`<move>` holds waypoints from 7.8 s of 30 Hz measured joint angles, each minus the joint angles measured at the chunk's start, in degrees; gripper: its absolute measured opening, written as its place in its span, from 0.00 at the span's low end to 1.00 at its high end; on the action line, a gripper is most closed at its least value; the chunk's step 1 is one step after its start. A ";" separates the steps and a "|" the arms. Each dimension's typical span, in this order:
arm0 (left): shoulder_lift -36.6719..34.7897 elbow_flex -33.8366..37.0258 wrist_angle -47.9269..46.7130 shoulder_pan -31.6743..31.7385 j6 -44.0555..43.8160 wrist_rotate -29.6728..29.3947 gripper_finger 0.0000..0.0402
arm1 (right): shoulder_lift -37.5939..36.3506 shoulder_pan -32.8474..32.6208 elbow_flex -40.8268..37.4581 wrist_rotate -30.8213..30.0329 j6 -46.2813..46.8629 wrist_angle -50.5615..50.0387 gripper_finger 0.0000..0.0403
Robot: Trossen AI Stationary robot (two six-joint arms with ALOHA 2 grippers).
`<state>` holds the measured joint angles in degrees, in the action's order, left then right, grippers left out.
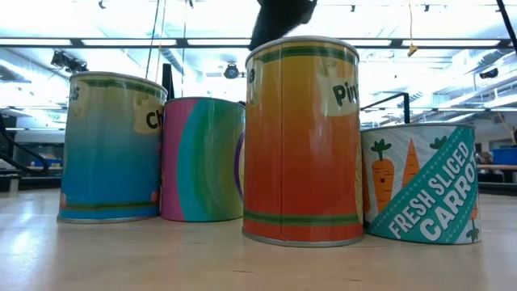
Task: Pick and place cans onto a shelf
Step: Put the canned chicken soup on the shelf, then put the canned pineapple on the shelf
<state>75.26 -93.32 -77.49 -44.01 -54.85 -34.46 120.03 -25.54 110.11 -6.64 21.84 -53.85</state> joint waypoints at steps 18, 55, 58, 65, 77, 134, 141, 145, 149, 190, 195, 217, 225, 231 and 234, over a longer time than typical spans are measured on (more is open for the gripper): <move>0.00 0.00 -0.13 0.00 -1.58 -0.30 0.93 | -0.02 5.42 0.89 -6.05 -2.42 12.26 0.99; 0.00 0.00 -0.39 0.00 -1.48 -0.29 0.93 | -0.09 5.38 -16.30 -2.21 -7.01 24.17 0.99; 0.00 0.00 -0.39 0.00 -1.48 -0.28 0.93 | -0.09 5.83 -16.31 -2.20 -5.84 24.02 0.98; 0.00 0.00 -0.39 0.00 -1.53 -0.24 0.93 | -0.09 8.01 -16.31 -3.05 -3.08 20.68 0.92; 0.00 0.00 -0.39 0.00 -1.56 -0.22 0.93 | -0.09 11.60 -16.31 -1.83 -3.00 20.28 0.90; 0.00 0.00 1.44 15.61 5.15 -19.13 0.93 | -31.01 39.35 -44.44 1.68 -18.35 27.04 0.75; 0.00 0.00 1.42 15.96 5.00 -19.13 0.93 | -31.04 39.36 -44.44 6.47 -18.31 28.76 0.75; 0.00 0.00 1.40 15.96 5.14 -19.13 0.93 | -31.04 37.77 -44.44 7.35 -17.55 28.96 0.75; 0.00 0.00 1.19 15.96 5.16 -19.13 0.93 | -31.04 36.22 -44.44 7.86 -16.90 28.95 0.75; 0.02 -0.02 0.98 19.10 6.45 -12.81 0.93 | -15.98 43.46 -28.51 6.47 -23.57 21.06 0.76; 0.01 -0.02 0.98 19.08 6.46 -12.79 0.93 | -15.87 44.11 -28.64 6.70 -24.96 20.57 0.83; 0.02 -0.02 0.98 19.02 8.80 -7.52 0.93 | -22.44 42.80 -28.66 1.31 -21.37 10.25 0.98; 0.02 -0.02 0.98 19.08 10.02 -4.36 0.93 | -22.86 41.91 -28.86 3.26 -20.32 5.30 0.97; 0.02 -0.02 0.98 19.08 10.16 -4.00 0.93 | -22.88 31.92 -28.88 6.56 -17.89 5.25 0.92; 0.02 -0.02 0.96 19.08 10.54 -2.79 0.93 | -22.88 26.67 -28.88 6.22 -11.94 7.12 0.89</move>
<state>75.29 -93.34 -76.53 -24.93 -44.31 -37.25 97.14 1.13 81.23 -0.43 9.90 -46.73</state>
